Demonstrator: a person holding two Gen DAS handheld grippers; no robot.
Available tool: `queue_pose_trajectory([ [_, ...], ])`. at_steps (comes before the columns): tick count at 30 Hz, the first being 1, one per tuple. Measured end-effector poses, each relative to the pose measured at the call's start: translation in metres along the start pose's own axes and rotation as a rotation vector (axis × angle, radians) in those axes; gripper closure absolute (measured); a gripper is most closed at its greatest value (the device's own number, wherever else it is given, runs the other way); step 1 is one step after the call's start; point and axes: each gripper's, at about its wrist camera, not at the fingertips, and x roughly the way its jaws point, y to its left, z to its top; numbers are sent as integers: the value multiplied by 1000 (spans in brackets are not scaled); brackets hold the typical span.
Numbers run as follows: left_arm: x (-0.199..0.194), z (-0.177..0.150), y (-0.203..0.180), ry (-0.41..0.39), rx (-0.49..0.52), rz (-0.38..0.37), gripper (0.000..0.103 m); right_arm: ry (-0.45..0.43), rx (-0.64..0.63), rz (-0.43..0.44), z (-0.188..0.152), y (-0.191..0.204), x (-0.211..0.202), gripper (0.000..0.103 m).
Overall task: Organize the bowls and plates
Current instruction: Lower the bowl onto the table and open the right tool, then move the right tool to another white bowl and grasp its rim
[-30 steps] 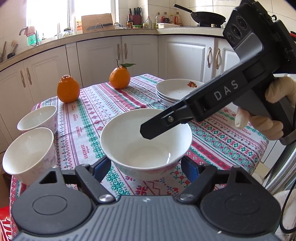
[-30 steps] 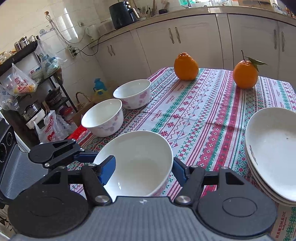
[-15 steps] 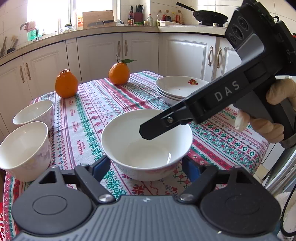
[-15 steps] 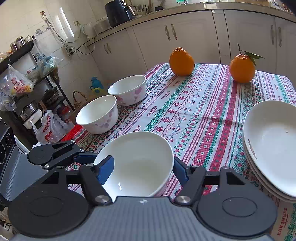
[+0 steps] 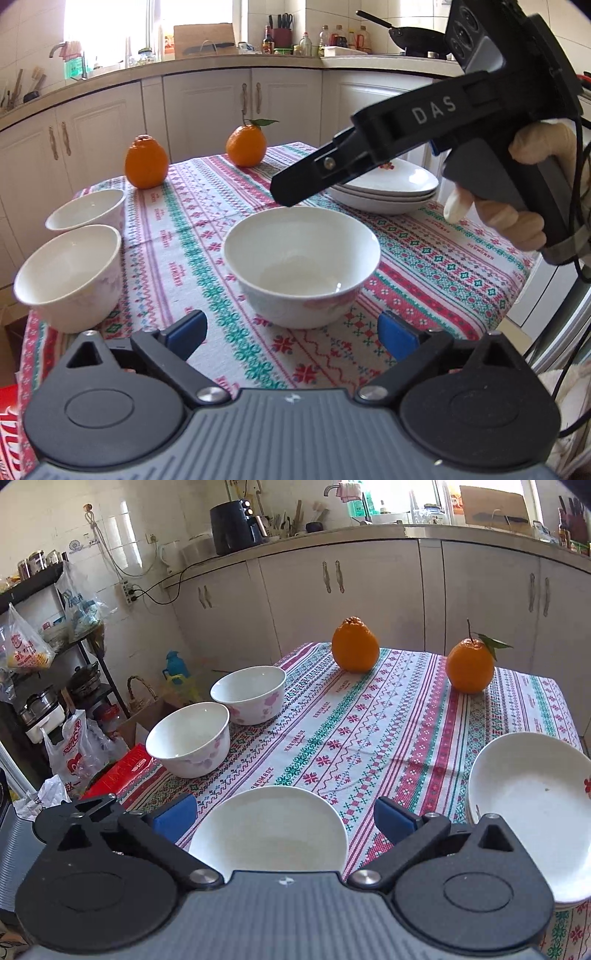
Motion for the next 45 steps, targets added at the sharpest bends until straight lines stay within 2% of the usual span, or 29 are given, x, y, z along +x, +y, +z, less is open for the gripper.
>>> queue_pose_trajectory([
  [4,-16,-2,13,-24,-20,46,5,2,-55,-25,7,14,3,0],
  [10,-30,-4,42,-34,-70,162,3,12,-125,-7,17,36,13,0],
  [14,-34,-6,60,-38,-109,201,3,28,-180,1,24,52,22,0],
  [24,-34,-9,100,-78,-110,315,3,57,-277,18,47,81,50,0],
  [30,-21,-7,116,-79,-108,328,3,71,-276,67,63,88,76,0],
  [36,-6,-6,125,-54,-99,304,7,121,-285,142,74,89,103,0],
  [39,-2,-6,127,-51,-87,298,9,143,-301,152,78,89,117,1],
  [44,1,-7,129,-42,-75,276,12,190,-277,204,87,85,140,9],
  [45,1,-7,129,-43,-73,271,12,202,-275,215,88,85,144,14],
])
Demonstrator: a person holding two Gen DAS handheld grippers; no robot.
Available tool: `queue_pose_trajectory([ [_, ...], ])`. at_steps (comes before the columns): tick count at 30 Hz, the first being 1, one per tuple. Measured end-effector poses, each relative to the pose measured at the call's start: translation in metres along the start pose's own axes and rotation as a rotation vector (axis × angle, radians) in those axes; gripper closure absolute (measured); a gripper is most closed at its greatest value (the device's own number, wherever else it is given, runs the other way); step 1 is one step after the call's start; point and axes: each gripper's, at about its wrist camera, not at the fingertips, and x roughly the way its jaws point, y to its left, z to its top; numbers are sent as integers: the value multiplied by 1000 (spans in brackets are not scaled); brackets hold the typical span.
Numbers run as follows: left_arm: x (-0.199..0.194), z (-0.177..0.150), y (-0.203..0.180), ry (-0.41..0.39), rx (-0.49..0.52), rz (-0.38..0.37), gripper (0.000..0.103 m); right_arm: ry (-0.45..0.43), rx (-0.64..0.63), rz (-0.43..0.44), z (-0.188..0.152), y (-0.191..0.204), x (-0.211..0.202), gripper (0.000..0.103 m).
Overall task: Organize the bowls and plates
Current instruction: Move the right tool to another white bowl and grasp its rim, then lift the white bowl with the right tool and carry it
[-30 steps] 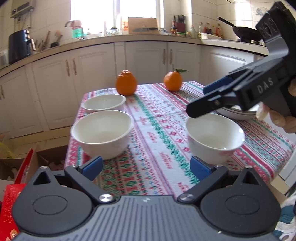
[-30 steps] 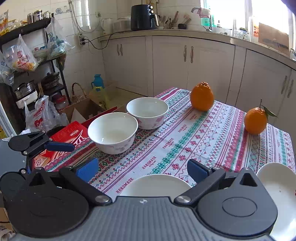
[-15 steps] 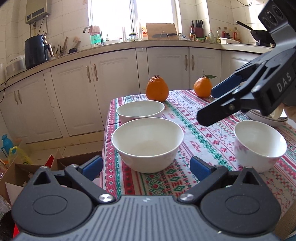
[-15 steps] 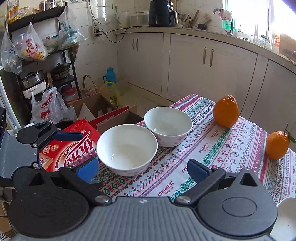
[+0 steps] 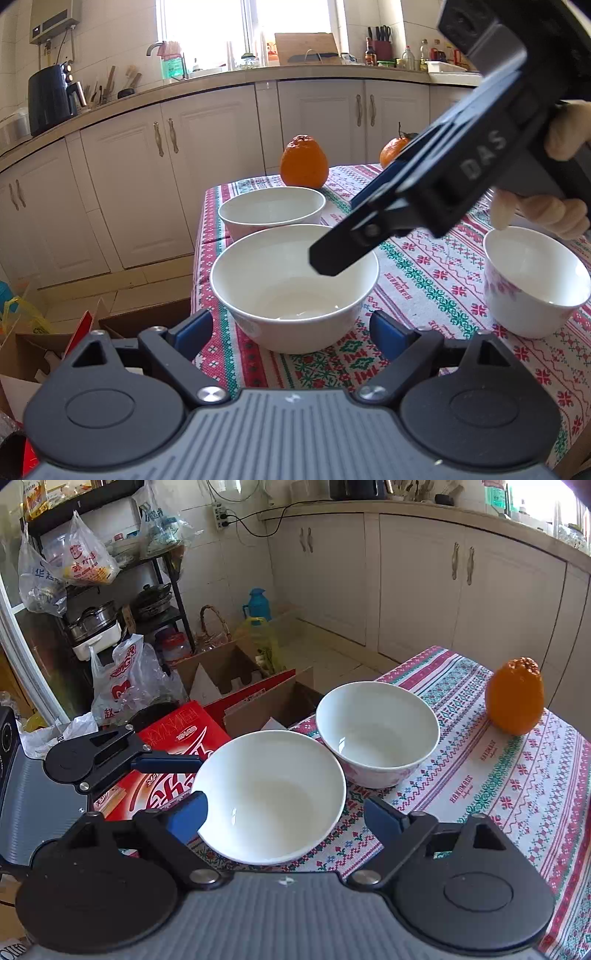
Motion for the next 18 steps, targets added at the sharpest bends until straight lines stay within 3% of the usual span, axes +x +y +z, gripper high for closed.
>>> queue_pose_trajectory([
  [3,2,0,2,7,-3,-12,20,23,3,13,5,-3,10,18],
  [18,9,3,5,7,-2,-35,20,60,55,63,13,-21,36,29],
])
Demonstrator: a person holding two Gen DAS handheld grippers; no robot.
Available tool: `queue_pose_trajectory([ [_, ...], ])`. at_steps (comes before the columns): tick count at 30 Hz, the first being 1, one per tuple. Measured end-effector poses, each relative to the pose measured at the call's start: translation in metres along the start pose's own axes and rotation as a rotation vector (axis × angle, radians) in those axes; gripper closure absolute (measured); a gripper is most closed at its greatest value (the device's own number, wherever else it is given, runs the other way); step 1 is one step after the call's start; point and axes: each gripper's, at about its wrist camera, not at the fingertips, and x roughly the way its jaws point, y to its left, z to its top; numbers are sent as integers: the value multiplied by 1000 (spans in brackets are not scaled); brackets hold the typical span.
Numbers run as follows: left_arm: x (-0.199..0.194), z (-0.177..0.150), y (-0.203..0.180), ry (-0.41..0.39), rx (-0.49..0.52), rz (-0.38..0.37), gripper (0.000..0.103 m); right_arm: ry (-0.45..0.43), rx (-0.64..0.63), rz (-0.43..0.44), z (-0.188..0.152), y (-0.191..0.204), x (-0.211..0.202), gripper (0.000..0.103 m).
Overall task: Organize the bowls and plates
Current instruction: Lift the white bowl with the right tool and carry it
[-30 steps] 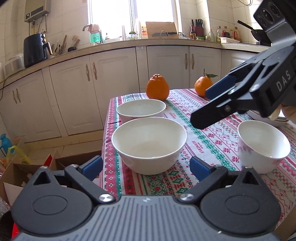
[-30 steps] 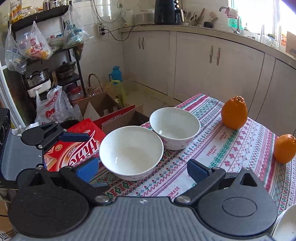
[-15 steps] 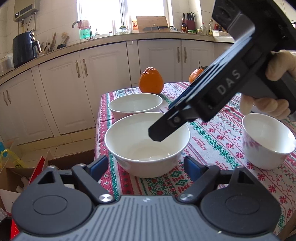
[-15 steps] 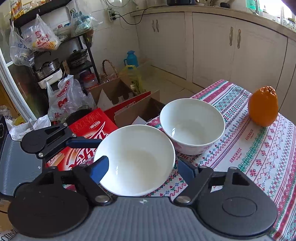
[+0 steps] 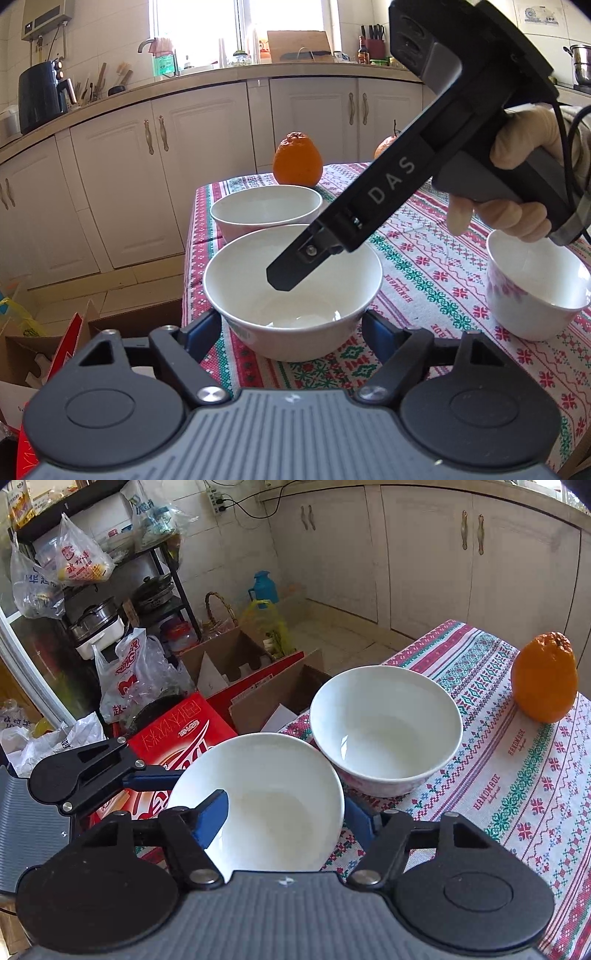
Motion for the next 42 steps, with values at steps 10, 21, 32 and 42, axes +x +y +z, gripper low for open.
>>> queue_pose_trajectory([
  [10,0,2,0,8,9,-7,20,-2,20,21,-1,0,-2,30],
  [21,-19,11,-17,19,42,-17,20,-30,20,24,-13,9,-31,30],
  [32,-55,20,-49,20,71,-39,20,-73,-5,22,-45,28,-79,30],
  [42,-76,24,-80,20,107,-77,20,-110,3,2,-79,37,-118,30],
])
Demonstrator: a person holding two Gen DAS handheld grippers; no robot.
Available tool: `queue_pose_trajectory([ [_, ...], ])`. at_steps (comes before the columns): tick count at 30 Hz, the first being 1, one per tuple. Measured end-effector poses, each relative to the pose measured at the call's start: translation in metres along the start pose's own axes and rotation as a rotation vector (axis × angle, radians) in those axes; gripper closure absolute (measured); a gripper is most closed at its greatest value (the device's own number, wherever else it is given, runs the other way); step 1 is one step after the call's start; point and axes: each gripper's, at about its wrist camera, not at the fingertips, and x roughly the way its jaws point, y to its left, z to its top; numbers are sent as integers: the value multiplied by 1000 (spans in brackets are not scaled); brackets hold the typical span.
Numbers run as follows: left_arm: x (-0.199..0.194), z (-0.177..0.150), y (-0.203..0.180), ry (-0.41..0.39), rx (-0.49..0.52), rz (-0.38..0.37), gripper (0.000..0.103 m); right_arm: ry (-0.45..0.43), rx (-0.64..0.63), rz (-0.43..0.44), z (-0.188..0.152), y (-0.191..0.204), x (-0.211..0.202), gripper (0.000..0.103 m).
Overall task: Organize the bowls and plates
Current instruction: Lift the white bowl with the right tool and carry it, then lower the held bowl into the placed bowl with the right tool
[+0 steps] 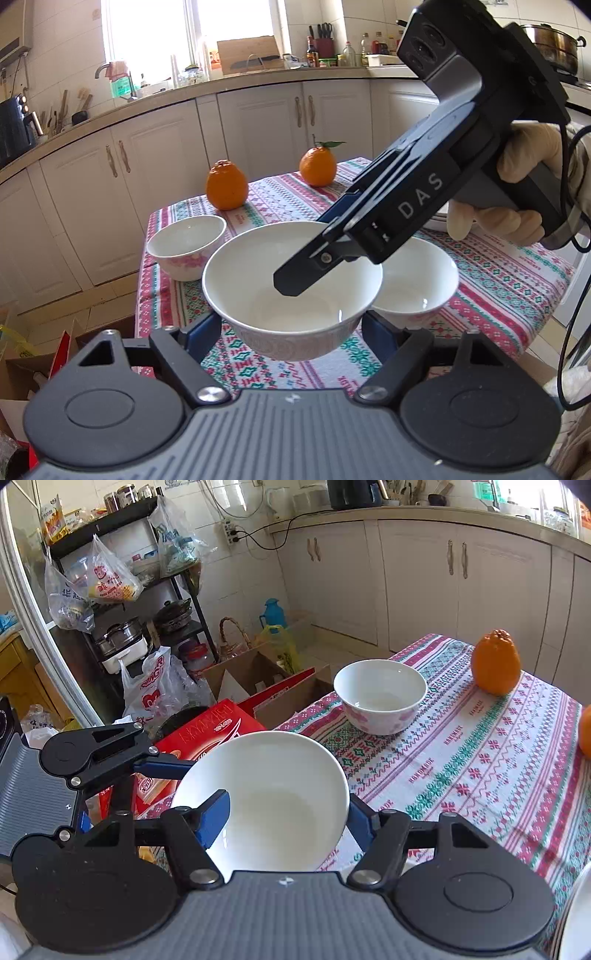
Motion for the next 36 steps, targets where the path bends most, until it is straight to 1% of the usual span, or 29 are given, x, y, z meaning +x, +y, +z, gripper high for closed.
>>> queue_pose_trajectory([
  [9,2,7,-26,-13,32,-54,20,-41,16,-47,-21,-2,-39,30],
  [19,21,17,-51,-25,72,-134,20,-80,114,-120,-46,-25,-67,30],
  [25,30,21,-58,-24,77,-161,20,-80,135,-152,-53,-34,-72,29],
  [36,44,17,-58,8,56,-182,20,-62,174,-163,-58,-45,-61,29],
])
